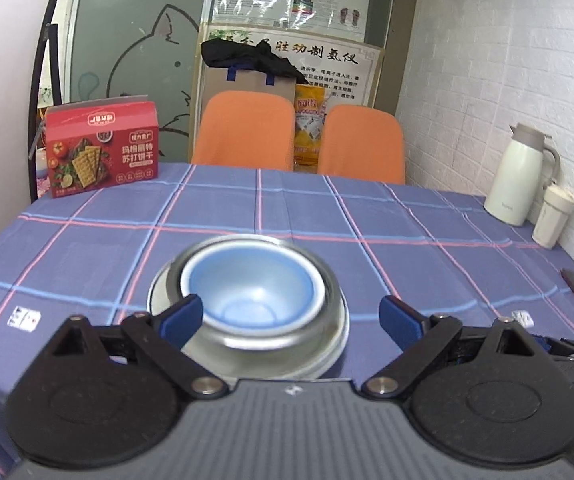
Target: Organize plates and bowls
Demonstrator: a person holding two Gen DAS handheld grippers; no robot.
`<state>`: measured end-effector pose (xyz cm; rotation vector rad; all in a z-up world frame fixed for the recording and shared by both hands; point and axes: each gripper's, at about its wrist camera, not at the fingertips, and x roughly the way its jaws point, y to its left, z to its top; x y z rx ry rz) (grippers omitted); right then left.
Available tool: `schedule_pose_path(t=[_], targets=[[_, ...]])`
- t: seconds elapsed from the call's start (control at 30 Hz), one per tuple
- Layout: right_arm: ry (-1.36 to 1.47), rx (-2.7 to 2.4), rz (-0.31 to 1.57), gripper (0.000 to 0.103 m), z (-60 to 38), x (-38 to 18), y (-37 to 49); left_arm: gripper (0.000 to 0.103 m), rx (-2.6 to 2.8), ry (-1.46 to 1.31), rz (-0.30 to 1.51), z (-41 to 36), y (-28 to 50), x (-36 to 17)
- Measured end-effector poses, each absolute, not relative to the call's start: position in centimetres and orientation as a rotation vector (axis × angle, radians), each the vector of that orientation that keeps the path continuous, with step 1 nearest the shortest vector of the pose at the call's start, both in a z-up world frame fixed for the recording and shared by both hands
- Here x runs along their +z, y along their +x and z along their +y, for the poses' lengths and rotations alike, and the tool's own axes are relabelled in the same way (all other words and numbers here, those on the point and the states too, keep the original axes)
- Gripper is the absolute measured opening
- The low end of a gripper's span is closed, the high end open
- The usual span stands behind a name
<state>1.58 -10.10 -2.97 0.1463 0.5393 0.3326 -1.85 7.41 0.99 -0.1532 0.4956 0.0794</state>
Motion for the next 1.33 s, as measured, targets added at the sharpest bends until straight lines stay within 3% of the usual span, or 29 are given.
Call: schedule_pose_path(t=[0.63, 1.33], targets=[[0.138, 0.234, 0.543, 0.078, -13.5, -4.9, -7.2, 0.094, 0.129, 0.013, 0.468, 3.0, -10.7, -2.1], [0.098, 0.263, 0.586, 0.078, -11.8, -6.1, -7.6, 0.094, 0.143, -0.02, 0.465, 4.4, -11.2, -2.9]])
